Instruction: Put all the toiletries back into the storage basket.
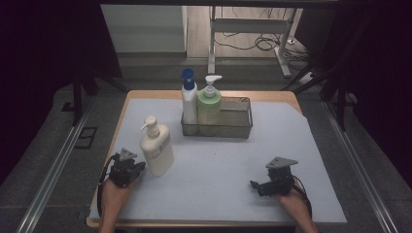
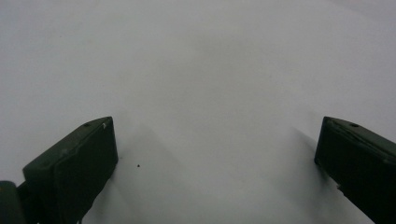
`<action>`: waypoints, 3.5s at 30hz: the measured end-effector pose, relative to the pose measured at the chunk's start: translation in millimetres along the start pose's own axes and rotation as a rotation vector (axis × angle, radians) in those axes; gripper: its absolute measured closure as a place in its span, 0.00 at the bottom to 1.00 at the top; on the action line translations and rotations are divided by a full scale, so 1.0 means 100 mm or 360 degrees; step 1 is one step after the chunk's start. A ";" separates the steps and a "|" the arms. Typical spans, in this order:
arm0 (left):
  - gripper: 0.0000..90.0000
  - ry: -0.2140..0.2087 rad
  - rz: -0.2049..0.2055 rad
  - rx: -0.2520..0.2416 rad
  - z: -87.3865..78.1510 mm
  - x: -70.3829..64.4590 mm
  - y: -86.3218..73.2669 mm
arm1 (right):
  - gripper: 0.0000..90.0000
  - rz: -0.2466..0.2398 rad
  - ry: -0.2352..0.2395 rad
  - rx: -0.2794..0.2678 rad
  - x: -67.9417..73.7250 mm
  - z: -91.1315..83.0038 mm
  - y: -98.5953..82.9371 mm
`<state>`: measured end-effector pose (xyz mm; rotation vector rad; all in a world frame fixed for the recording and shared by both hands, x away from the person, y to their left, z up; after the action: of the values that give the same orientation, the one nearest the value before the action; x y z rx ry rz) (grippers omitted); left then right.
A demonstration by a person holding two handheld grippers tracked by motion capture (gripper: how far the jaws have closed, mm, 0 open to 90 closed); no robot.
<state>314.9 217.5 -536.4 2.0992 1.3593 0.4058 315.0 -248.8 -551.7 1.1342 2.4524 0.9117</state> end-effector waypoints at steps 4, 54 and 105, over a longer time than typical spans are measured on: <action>0.99 -0.0030 0.0003 -0.0016 0.06 -0.01 0.06 | 0.00 0.0000 0.0000 0.0000 0.00 0.00 0.00; 0.99 -0.0274 0.0271 0.0039 0.33 -0.79 0.21 | 0.00 -0.0002 -0.0001 0.0010 0.00 0.00 0.00; 0.13 -0.0022 0.0124 -0.0019 0.16 -0.41 -0.11 | 0.00 -0.0147 0.0162 -0.0075 0.36 -0.18 0.46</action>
<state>298.3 178.8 -553.1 2.1464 1.2676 0.4293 309.3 -207.1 -508.2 0.9728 2.5263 1.0167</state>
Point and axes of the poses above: each handheld gripper's, and its own axes: z roughly forward along the jaws, y roughly out of its top, x roughly to its left, the point moved 4 cm from there along z, roughly forward along the jaws, and after that the axes turned 3 degrees about x, right-handed, at the moved point
